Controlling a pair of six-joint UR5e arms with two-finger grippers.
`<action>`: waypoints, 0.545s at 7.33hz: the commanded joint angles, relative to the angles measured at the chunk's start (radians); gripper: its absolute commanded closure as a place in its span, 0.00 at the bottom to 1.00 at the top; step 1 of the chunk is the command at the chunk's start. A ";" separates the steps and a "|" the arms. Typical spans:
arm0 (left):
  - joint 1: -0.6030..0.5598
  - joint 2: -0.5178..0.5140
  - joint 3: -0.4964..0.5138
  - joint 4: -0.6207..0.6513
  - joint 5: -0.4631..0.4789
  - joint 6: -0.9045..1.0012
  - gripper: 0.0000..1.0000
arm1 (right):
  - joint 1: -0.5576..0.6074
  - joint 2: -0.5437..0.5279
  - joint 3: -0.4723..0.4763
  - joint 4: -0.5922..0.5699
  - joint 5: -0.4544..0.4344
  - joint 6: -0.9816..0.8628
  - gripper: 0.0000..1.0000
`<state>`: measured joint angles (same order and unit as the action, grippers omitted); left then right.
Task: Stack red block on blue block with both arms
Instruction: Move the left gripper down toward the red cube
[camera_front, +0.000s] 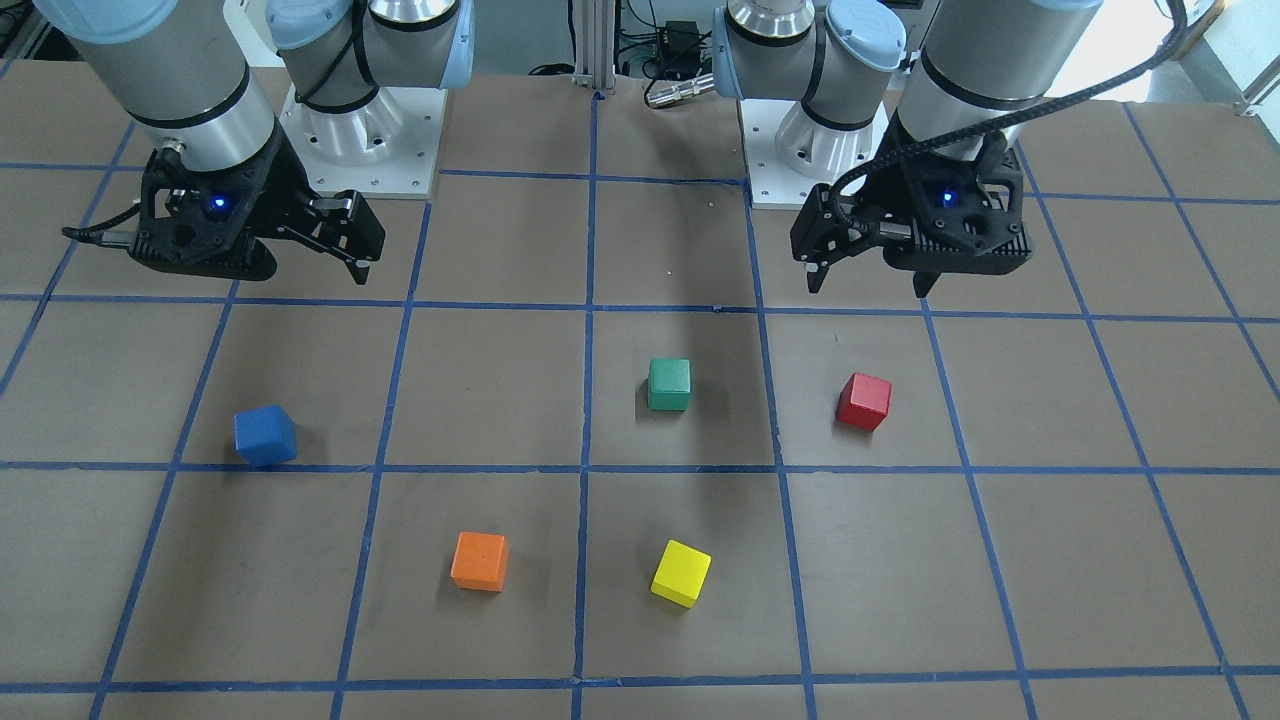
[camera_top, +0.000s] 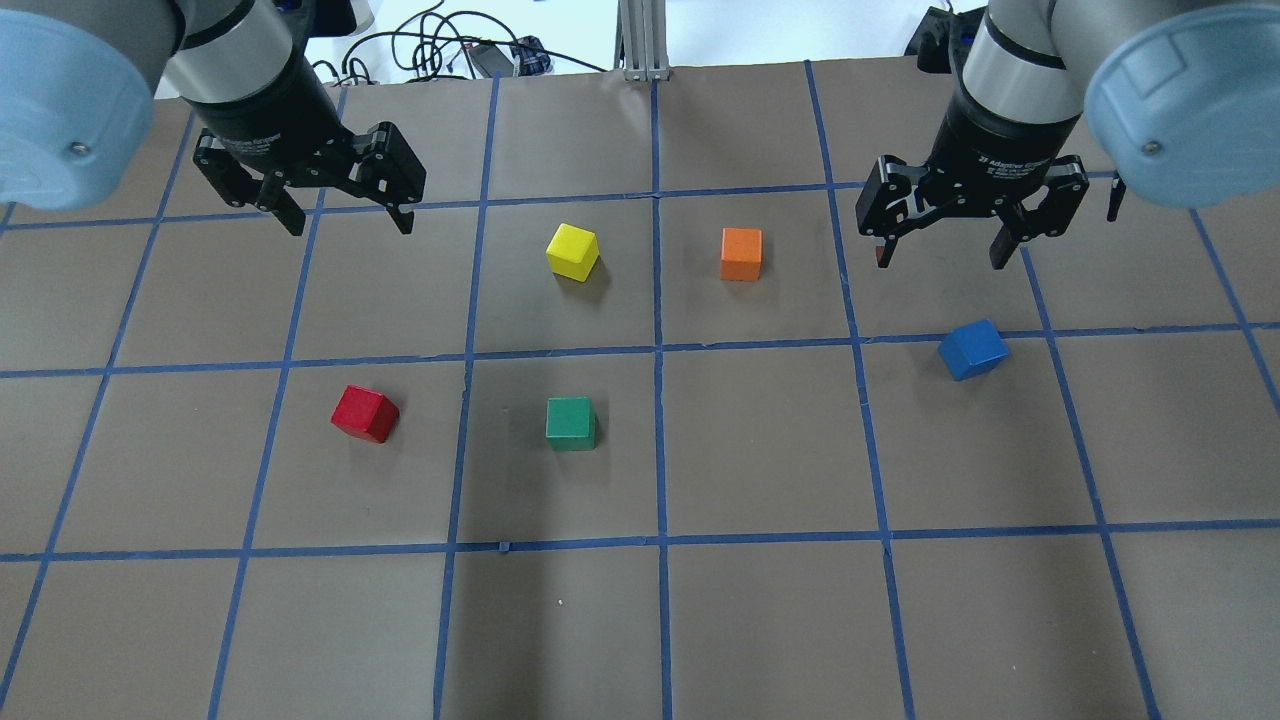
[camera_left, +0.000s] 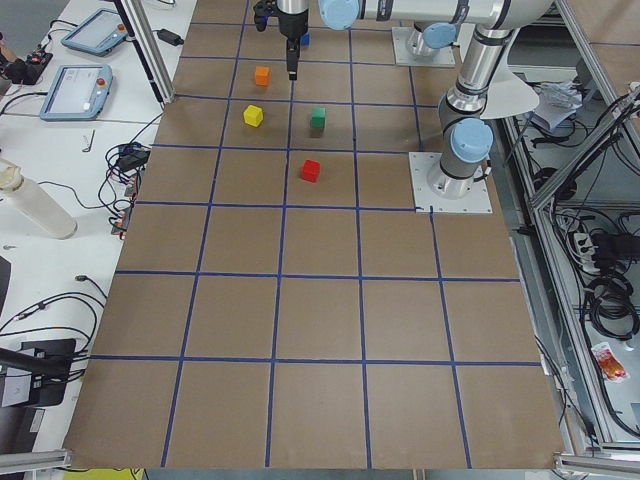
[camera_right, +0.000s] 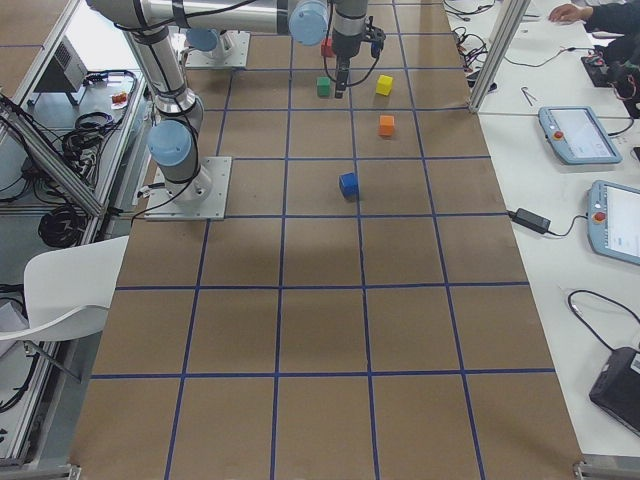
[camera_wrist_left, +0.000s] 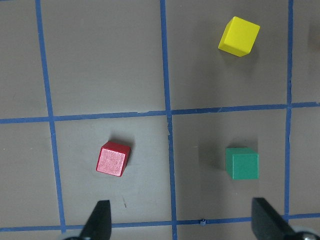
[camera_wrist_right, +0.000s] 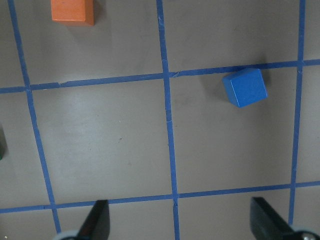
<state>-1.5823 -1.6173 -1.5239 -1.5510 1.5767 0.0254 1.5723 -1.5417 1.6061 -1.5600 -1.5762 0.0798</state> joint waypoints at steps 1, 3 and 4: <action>-0.001 0.014 -0.019 -0.001 0.000 0.007 0.00 | 0.000 0.000 0.000 0.000 -0.001 0.000 0.00; 0.025 0.048 -0.086 0.002 0.028 0.136 0.00 | 0.000 0.002 0.000 0.000 -0.001 0.000 0.00; 0.078 0.040 -0.108 0.003 0.073 0.193 0.00 | 0.000 0.002 0.000 0.001 -0.001 0.000 0.00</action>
<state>-1.5511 -1.5784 -1.6010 -1.5509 1.6075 0.1379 1.5723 -1.5404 1.6061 -1.5597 -1.5769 0.0798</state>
